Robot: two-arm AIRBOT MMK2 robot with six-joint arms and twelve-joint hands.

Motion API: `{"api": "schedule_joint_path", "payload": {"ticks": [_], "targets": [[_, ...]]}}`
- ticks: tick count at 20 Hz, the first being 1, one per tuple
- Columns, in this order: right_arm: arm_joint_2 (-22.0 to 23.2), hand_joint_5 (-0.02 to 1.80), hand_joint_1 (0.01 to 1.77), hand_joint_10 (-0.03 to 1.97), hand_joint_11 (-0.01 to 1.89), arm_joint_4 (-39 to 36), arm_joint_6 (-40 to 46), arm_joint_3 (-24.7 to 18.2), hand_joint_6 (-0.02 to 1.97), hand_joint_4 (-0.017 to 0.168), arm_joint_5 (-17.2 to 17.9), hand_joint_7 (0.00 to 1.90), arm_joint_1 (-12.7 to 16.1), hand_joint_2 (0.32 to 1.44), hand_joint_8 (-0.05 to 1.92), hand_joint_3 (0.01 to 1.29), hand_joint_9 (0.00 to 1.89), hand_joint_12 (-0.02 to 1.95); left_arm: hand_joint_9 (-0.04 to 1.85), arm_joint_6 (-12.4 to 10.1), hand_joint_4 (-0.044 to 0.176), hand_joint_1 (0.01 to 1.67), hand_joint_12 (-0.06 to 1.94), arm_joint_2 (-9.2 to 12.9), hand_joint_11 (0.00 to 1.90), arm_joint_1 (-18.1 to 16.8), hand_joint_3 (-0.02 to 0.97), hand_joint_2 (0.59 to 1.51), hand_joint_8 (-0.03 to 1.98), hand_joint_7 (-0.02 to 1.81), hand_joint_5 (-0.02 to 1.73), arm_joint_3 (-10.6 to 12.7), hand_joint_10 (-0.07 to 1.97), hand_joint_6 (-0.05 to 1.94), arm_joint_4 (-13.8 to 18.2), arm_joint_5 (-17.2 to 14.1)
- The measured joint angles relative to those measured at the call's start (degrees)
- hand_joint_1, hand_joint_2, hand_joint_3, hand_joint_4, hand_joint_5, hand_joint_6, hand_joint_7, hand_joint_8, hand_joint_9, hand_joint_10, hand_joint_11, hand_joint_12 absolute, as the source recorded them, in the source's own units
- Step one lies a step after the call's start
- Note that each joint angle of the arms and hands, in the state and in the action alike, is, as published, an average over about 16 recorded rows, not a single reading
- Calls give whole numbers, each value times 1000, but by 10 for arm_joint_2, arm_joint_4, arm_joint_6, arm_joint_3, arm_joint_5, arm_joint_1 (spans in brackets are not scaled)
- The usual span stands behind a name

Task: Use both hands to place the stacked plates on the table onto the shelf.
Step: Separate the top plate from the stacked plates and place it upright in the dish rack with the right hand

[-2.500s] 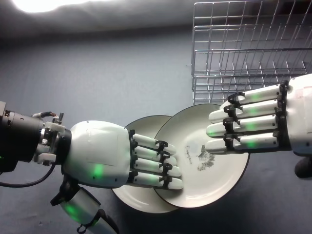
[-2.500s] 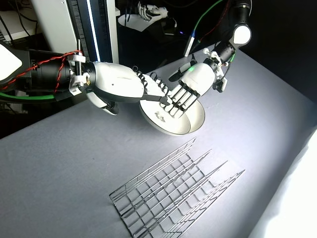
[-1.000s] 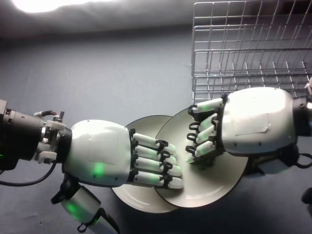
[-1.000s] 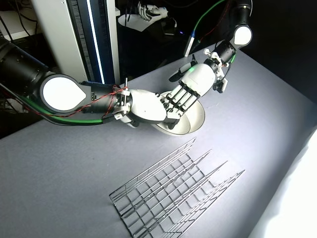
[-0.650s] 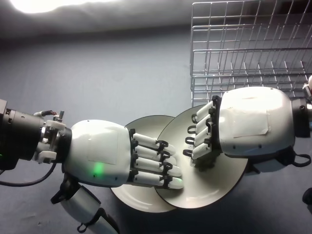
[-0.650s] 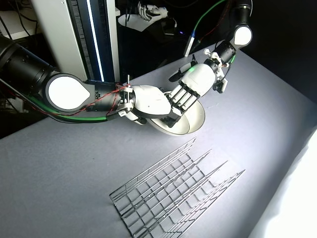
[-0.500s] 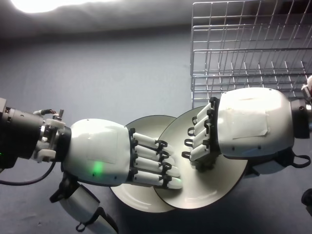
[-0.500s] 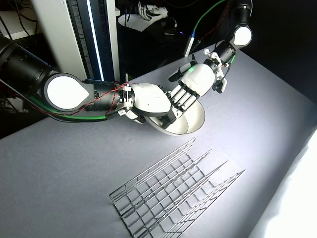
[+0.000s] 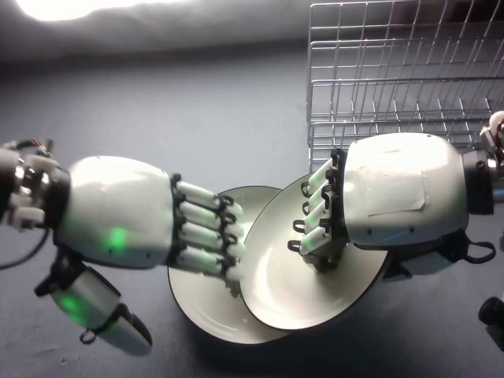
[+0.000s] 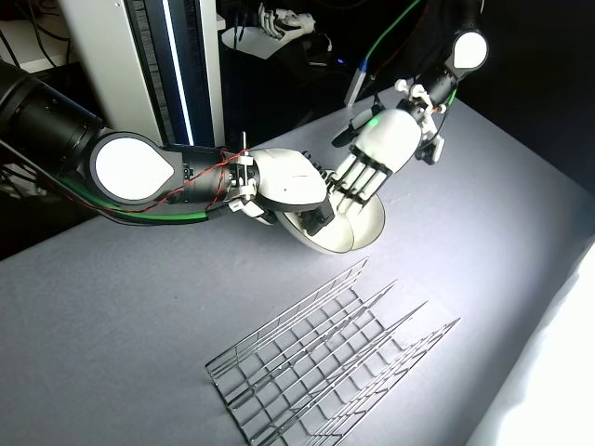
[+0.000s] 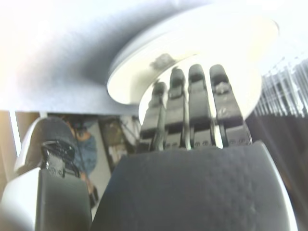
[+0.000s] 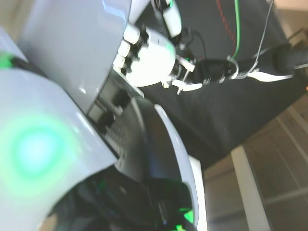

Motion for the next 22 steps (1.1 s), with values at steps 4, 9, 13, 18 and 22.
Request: {"api": "schedule_joint_path", "payload": {"ticks": [4,9,13,18,22], "targets": [[5,761,1238,1160,752,-2,0,-1,772,-4,2,872,9,950,675,14,885,1315,139,-4,2,15,139,34,50,-20,17,1138,6,163,134,-10,11,7,8,3],[16,767,1256,1239,728,-5,1,-8,889,1,1,878,24,951,742,13,889,1345,141,-7,2,15,188,75,33,-39,16,1138,8,162,139,-19,11,19,18,4],[25,781,1277,1246,720,-6,1,-16,970,4,-3,891,40,956,787,13,893,1355,142,-8,2,14,211,101,22,-46,17,1137,8,163,142,-20,11,19,25,6],[35,808,1303,1245,711,-2,3,-28,1040,6,-11,912,63,970,851,13,895,1370,143,-7,2,14,225,125,14,-47,17,1136,9,163,145,-19,11,19,32,11],[40,819,1318,1243,699,5,5,-36,1066,5,-18,938,84,984,894,13,896,1382,146,-6,2,14,213,139,14,-49,17,1136,9,166,147,-19,11,20,32,20]]}}
